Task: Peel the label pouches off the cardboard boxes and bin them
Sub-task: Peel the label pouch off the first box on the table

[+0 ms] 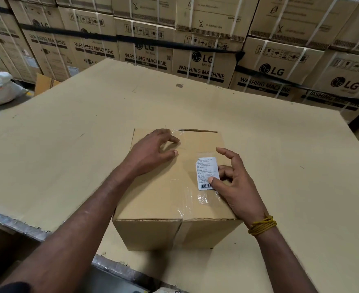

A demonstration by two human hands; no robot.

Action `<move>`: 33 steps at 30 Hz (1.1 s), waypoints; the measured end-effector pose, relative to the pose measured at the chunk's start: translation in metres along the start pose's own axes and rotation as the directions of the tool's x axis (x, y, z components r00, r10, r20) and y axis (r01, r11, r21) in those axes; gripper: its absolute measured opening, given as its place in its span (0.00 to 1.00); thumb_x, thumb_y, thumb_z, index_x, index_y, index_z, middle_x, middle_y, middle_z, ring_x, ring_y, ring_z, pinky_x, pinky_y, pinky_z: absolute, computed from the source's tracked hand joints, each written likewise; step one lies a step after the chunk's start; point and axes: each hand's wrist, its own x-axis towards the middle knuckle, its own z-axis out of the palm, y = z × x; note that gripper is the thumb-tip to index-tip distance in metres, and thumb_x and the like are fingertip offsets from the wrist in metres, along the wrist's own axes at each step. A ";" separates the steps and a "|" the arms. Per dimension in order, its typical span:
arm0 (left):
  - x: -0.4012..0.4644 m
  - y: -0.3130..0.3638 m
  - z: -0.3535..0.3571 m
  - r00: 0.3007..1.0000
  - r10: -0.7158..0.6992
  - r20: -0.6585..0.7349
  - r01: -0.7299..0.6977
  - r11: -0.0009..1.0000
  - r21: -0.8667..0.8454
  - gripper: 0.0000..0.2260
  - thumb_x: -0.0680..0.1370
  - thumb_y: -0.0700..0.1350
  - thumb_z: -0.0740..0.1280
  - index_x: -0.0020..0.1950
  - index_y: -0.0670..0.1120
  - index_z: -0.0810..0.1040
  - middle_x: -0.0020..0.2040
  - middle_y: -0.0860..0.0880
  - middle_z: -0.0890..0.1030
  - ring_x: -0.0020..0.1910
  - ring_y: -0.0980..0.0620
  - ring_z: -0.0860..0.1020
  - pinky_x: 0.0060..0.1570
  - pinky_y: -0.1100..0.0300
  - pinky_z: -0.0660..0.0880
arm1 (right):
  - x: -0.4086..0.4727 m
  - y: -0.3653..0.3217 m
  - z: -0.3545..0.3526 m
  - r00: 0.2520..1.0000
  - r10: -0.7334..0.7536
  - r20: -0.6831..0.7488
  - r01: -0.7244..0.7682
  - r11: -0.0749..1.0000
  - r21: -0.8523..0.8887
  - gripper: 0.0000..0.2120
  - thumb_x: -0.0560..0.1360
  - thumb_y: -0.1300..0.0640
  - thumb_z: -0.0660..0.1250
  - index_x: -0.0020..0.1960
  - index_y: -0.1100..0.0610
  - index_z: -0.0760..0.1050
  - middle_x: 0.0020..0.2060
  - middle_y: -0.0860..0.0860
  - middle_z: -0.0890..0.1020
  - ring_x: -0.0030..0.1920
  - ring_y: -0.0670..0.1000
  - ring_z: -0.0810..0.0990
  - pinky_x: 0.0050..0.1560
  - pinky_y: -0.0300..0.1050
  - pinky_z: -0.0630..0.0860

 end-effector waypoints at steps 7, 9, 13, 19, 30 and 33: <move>0.000 0.001 0.001 1.000 0.007 -0.014 -0.007 1.000 0.005 0.16 0.78 0.53 0.70 0.65 0.56 0.78 0.73 0.57 0.69 0.69 0.58 0.70 0.64 0.56 0.70 | 0.000 0.000 0.000 1.000 -0.006 0.029 0.004 0.998 0.061 0.11 0.76 0.63 0.70 0.42 0.48 0.84 0.43 0.44 0.86 0.46 0.43 0.83 0.47 0.39 0.77; 0.000 0.001 0.000 1.000 0.003 -0.013 -0.003 1.000 0.009 0.16 0.78 0.53 0.70 0.65 0.56 0.78 0.73 0.57 0.69 0.69 0.58 0.70 0.64 0.56 0.70 | 0.000 -0.001 0.000 0.999 0.005 0.037 -0.008 0.997 0.077 0.10 0.76 0.62 0.70 0.43 0.48 0.84 0.44 0.45 0.86 0.48 0.45 0.84 0.49 0.40 0.79; 0.000 0.002 0.001 1.000 0.004 -0.015 -0.004 1.000 0.019 0.16 0.78 0.53 0.70 0.65 0.56 0.78 0.73 0.57 0.69 0.69 0.58 0.70 0.62 0.58 0.69 | -0.001 -0.003 -0.001 0.999 0.016 0.034 -0.020 0.994 0.105 0.09 0.77 0.63 0.70 0.44 0.49 0.84 0.43 0.45 0.86 0.47 0.46 0.84 0.49 0.39 0.79; 0.001 0.001 0.001 1.000 0.006 -0.011 -0.006 1.000 0.028 0.16 0.78 0.54 0.69 0.65 0.57 0.78 0.73 0.57 0.69 0.70 0.57 0.69 0.63 0.58 0.69 | -0.005 -0.011 -0.005 0.999 0.012 0.036 -0.019 0.983 0.181 0.09 0.77 0.65 0.70 0.44 0.53 0.84 0.44 0.46 0.86 0.48 0.43 0.84 0.50 0.39 0.80; -0.001 0.002 0.000 1.000 0.005 -0.001 -0.005 0.999 0.042 0.15 0.78 0.54 0.69 0.65 0.57 0.78 0.75 0.55 0.68 0.72 0.56 0.68 0.66 0.56 0.68 | -0.010 -0.014 -0.004 1.000 -0.005 0.006 0.004 0.974 0.228 0.10 0.77 0.67 0.69 0.43 0.54 0.82 0.40 0.45 0.85 0.45 0.42 0.83 0.46 0.34 0.76; -0.001 0.002 0.000 1.000 0.000 0.001 0.000 0.999 0.043 0.15 0.78 0.54 0.69 0.65 0.58 0.78 0.75 0.55 0.68 0.71 0.56 0.69 0.65 0.57 0.68 | -0.011 -0.015 -0.005 1.000 -0.011 -0.026 0.017 0.974 0.226 0.08 0.76 0.65 0.70 0.44 0.53 0.79 0.40 0.48 0.82 0.44 0.43 0.81 0.43 0.36 0.76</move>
